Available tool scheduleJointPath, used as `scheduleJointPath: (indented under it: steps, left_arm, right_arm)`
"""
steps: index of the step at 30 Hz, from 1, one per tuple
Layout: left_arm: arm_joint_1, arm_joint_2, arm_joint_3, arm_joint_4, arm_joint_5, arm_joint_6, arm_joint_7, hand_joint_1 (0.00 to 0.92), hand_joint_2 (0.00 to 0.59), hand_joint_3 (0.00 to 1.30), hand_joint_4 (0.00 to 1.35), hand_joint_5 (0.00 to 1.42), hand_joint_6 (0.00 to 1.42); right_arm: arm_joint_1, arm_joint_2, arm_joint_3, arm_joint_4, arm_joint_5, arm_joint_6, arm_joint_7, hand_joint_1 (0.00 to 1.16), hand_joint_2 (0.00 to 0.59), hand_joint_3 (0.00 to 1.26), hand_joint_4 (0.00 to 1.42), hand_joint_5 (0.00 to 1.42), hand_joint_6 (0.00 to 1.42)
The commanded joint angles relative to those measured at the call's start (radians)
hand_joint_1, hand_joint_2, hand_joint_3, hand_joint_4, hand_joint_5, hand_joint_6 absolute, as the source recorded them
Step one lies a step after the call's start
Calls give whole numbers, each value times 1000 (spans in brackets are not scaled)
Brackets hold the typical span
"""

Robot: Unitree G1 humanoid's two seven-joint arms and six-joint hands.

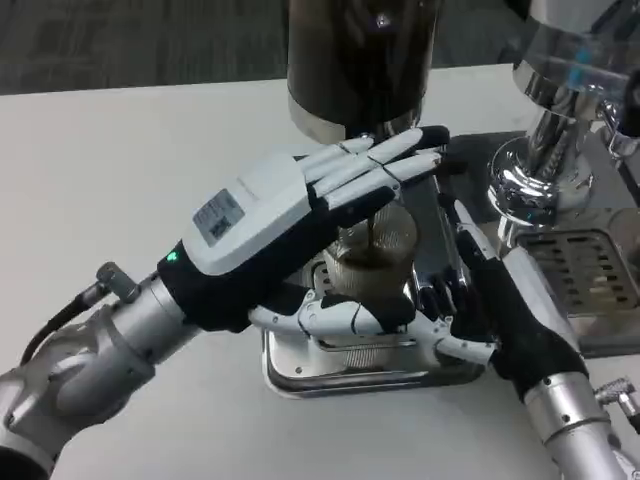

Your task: Grasp the cup under the faucet to collect the drink, then remove the cup.

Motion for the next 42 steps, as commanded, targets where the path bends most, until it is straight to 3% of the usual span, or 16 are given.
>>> scheduleJointPath:
  steps: [1, 25, 31, 42]
  left_arm:
    - [10, 20, -3, 11, 3, 4, -24, 0, 224, 155, 13, 239, 169]
    - [37, 23, 8, -20, -8, 23, -37, 0, 233, 165, 19, 242, 173]
    - [59, 24, 62, -61, -37, 52, -13, 0, 224, 157, 10, 228, 156]
    - [107, 22, 217, -123, -83, 102, 43, 0, 221, 156, 14, 223, 143]
  right_arm:
    - [-35, 11, -8, 32, 18, -26, 21, 617, 178, 0, 0, 0, 81]
    - [-126, 68, 5, 159, 32, -77, 68, 616, 177, 0, 0, 0, 67]
    - [-131, 76, 7, 171, 31, -89, 65, 616, 177, 0, 0, 0, 75]
    - [-138, 81, 6, 188, 32, -104, 63, 616, 177, 0, 0, 0, 81]
